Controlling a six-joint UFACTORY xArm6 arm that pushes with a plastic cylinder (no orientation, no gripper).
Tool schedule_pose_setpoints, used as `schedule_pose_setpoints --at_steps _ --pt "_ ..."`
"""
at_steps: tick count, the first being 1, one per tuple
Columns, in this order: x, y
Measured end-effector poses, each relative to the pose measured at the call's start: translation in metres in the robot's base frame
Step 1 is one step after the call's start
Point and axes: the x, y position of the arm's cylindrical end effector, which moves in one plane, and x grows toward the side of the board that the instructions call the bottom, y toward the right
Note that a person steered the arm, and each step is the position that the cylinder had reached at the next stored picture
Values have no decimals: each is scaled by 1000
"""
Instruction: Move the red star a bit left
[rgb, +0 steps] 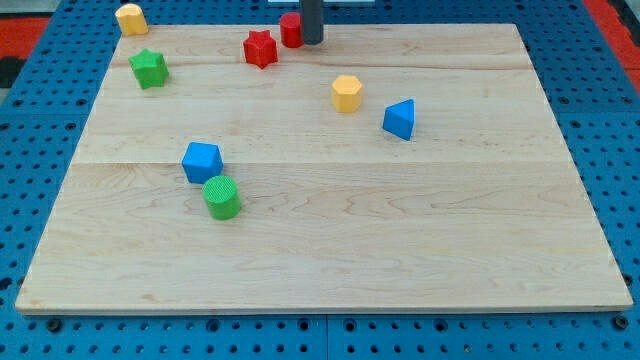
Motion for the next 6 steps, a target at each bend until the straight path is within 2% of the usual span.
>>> schedule_pose_setpoints --at_steps 1,2,4,5,6 --pt "-3 0" --pt "16 -5" --pt "33 -86" --pt "33 -101" --pt "32 -77"
